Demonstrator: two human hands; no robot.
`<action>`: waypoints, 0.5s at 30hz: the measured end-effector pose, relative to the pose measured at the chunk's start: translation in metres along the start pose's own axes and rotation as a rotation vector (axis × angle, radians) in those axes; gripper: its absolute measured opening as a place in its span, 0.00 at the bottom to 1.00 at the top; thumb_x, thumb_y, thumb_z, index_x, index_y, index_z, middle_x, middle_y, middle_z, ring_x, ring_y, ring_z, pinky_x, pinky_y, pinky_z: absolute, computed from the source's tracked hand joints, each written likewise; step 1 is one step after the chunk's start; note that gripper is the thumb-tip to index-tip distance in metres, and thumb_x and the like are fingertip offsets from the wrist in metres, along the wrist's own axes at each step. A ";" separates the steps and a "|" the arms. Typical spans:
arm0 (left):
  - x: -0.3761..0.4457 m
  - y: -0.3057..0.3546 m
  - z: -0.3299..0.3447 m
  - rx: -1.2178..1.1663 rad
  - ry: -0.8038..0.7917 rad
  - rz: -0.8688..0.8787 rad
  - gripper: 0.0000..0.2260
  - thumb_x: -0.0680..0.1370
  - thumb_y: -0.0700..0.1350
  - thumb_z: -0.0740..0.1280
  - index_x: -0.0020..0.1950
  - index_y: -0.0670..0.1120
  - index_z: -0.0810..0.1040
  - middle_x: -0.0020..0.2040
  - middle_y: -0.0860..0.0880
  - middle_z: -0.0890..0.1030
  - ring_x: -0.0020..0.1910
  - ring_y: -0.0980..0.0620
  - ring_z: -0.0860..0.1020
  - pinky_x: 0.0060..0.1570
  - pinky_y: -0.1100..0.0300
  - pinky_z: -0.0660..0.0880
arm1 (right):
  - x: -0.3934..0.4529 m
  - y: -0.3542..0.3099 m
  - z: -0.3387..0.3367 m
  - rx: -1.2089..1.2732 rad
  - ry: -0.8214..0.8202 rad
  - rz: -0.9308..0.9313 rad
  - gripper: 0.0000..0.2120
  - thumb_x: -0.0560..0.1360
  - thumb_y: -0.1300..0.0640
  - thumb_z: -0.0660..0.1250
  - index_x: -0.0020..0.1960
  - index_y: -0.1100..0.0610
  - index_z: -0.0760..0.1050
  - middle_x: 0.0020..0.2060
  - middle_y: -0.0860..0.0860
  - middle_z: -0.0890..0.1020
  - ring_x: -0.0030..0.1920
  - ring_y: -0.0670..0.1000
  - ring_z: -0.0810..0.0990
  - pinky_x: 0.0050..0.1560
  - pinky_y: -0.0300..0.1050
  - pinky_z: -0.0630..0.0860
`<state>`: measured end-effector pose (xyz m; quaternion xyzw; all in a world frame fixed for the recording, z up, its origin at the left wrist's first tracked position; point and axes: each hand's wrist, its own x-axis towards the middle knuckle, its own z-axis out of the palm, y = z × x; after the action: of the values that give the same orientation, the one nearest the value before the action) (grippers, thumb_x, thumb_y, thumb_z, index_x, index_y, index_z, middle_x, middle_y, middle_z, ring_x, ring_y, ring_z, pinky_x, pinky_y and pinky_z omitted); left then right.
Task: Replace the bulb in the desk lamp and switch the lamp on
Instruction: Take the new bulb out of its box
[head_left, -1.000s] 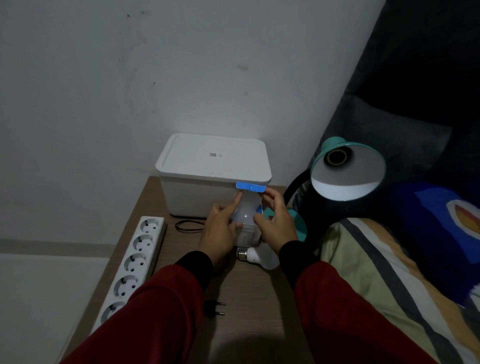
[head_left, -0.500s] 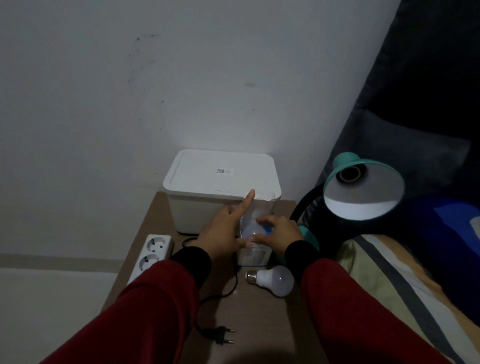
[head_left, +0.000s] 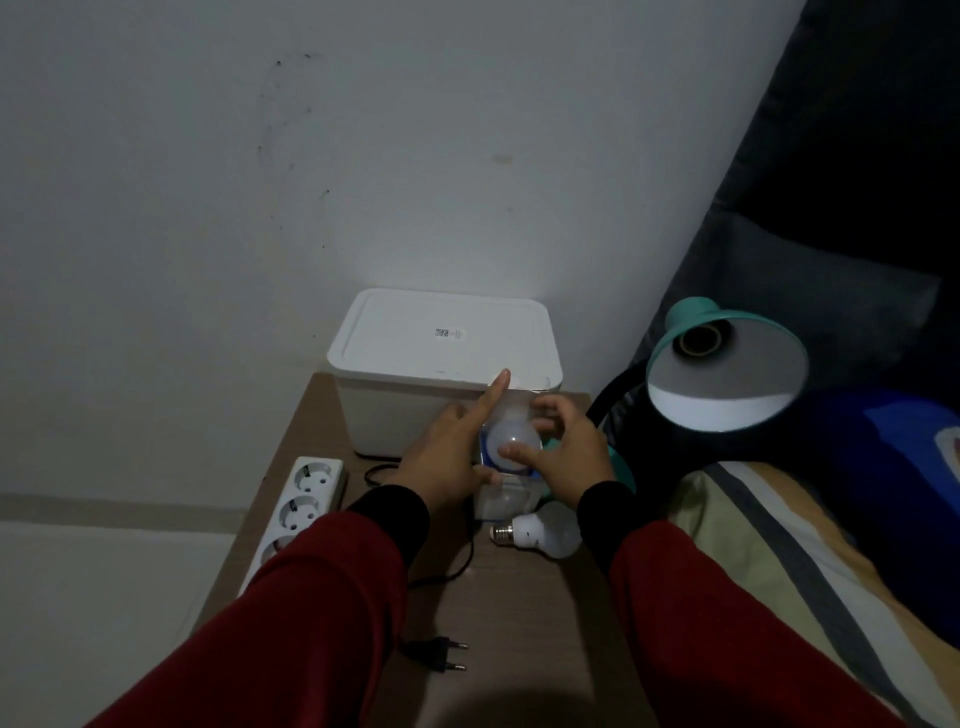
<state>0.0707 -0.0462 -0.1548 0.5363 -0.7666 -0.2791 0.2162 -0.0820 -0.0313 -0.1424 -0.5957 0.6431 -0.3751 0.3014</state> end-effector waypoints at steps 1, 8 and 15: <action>-0.001 0.001 0.000 -0.004 0.000 -0.011 0.52 0.70 0.44 0.75 0.70 0.72 0.36 0.64 0.44 0.69 0.63 0.45 0.70 0.64 0.51 0.70 | -0.003 -0.002 -0.002 0.068 0.013 0.007 0.28 0.64 0.60 0.78 0.61 0.56 0.71 0.51 0.51 0.78 0.52 0.48 0.77 0.48 0.37 0.75; -0.006 0.009 0.002 -0.029 0.071 -0.034 0.52 0.68 0.41 0.76 0.73 0.69 0.41 0.66 0.43 0.70 0.64 0.45 0.70 0.63 0.50 0.70 | -0.025 -0.017 -0.009 0.203 0.168 -0.053 0.24 0.69 0.59 0.74 0.64 0.57 0.72 0.60 0.57 0.74 0.49 0.47 0.77 0.42 0.24 0.76; -0.017 0.015 0.002 -0.131 0.157 -0.031 0.47 0.67 0.33 0.75 0.76 0.60 0.53 0.63 0.42 0.71 0.60 0.43 0.73 0.61 0.47 0.75 | -0.042 -0.026 -0.017 0.283 0.221 -0.104 0.19 0.79 0.55 0.58 0.68 0.44 0.69 0.65 0.52 0.71 0.64 0.48 0.70 0.69 0.54 0.69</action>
<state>0.0648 -0.0260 -0.1472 0.5532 -0.7190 -0.2891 0.3056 -0.0774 0.0119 -0.1142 -0.5352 0.5813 -0.5400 0.2898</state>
